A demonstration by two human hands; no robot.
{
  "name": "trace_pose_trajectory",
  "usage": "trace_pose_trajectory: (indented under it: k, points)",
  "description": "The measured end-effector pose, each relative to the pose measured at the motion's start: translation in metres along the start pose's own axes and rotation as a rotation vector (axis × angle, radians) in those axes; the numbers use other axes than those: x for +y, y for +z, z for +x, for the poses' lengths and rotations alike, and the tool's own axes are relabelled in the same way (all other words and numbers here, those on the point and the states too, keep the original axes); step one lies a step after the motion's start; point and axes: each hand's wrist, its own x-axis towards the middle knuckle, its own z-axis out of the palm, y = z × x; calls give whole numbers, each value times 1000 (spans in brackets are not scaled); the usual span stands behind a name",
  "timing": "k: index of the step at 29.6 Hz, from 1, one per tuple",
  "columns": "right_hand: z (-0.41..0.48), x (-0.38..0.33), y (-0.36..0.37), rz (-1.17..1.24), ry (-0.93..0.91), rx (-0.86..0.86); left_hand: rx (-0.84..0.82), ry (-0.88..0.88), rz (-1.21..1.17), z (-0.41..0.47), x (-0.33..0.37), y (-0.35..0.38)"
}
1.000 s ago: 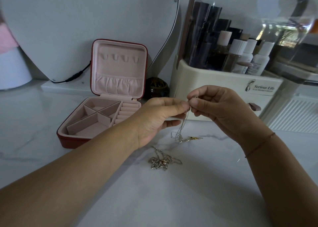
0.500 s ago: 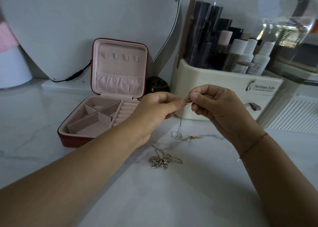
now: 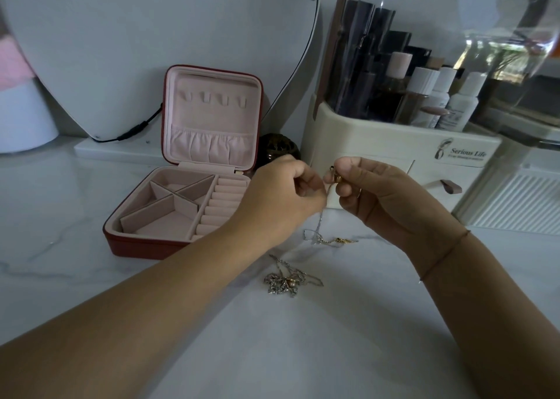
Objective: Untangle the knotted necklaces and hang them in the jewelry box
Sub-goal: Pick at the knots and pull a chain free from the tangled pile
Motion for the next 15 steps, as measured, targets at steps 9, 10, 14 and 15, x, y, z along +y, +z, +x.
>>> trace_pose_trajectory:
  k: [9, 10, 14, 15]
  points:
    - [0, -6, -11, 82, 107, 62, -63, -359, -474, 10, 1, -11]
    - [0, -6, -13, 62, 102, 96, -74, -431, -630, 11, 2, -12]
    - [0, -8, -19, 55, 76, 169, -92, -593, -1103, 17, 4, -23]
    - [0, -9, -19, 71, 69, 176, -85, -608, -1194, 18, 4, -27]
